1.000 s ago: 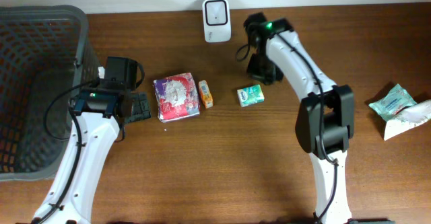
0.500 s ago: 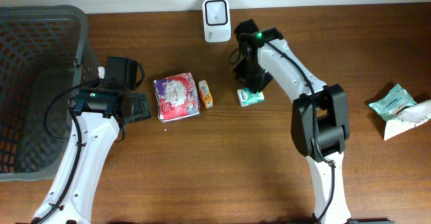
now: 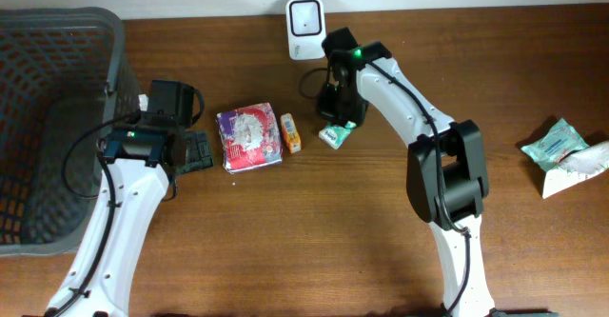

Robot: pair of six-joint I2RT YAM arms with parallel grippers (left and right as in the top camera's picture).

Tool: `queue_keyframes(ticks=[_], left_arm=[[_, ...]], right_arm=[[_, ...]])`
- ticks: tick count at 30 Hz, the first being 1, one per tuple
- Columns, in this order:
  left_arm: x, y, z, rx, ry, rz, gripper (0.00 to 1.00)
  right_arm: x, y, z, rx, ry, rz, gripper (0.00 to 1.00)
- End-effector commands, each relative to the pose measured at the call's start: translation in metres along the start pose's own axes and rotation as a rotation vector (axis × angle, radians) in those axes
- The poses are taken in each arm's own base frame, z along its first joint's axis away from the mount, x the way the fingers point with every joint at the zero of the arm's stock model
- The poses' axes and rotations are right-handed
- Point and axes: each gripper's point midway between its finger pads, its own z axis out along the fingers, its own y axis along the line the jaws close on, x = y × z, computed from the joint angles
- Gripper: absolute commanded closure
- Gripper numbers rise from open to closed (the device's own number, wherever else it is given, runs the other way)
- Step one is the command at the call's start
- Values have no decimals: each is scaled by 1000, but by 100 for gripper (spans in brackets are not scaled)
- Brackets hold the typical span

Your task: Scan the item barcode

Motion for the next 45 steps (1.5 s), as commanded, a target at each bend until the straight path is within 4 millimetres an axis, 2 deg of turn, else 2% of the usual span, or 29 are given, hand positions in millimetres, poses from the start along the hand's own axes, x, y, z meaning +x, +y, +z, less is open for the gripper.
queue_keyframes(ticks=[1,2,3,4,5,6,7,9,13,15,17,24,25,27,28,31,34,36,38,40,42,45], left_arm=[[-1,1,-1,0,-3,-16,1],[-1,1,-1,0,-3,-16,1],[-1,1,-1,0,-3,-16,1],[-1,1,-1,1,-3,-16,1],[-1,1,-1,0,-3,-16,1],[-1,1,-1,0,-3,-16,1],[-1,1,-1,0,-3,-16,1],[-1,1,-1,0,-3,-16,1],[-1,1,-1,0,-3,-16,1],[-1,1,-1,0,-3,-16,1],[-1,1,-1,0,-3,-16,1],[-1,1,-1,0,-3,-16,1],[-1,1,-1,1,-3,-16,1],[-1,1,-1,1,-3,-16,1],[-1,1,-1,0,-3,-16,1],[-1,1,-1,0,-3,-16,1],[-1,1,-1,0,-3,-16,1],[-1,1,-1,0,-3,-16,1],[-1,1,-1,1,-3,-16,1],[-1,1,-1,1,-3,-16,1],[-1,1,-1,0,-3,-16,1],[-1,1,-1,0,-3,-16,1]], right_arm=[[11,63,-38,-281,44,-283,96],[10,67,-43,-313,45,-285,96],[8,62,-44,-298,40,-276,96],[4,49,-40,-242,36,-255,96],[1,30,-36,-148,25,-229,87],[-1,11,-33,-40,10,-172,62],[-1,-3,-30,46,-2,-109,47],[-4,-16,-28,166,-60,-43,46],[-8,-21,-18,308,-174,34,47],[-7,-11,-5,338,-229,25,48],[-7,-11,6,382,-260,15,49],[1,-33,43,476,-213,38,53],[3,-35,47,484,-205,38,57],[8,-42,50,508,-180,37,91],[10,-43,46,517,-173,37,96],[8,-45,29,517,-157,50,96],[1,-11,10,322,-68,-109,96],[1,37,-18,8,19,-262,96],[3,62,-40,-221,76,-342,96],[5,68,-55,-401,136,-406,96],[6,60,-58,-478,163,-465,96],[7,26,-35,-486,239,-397,96]])
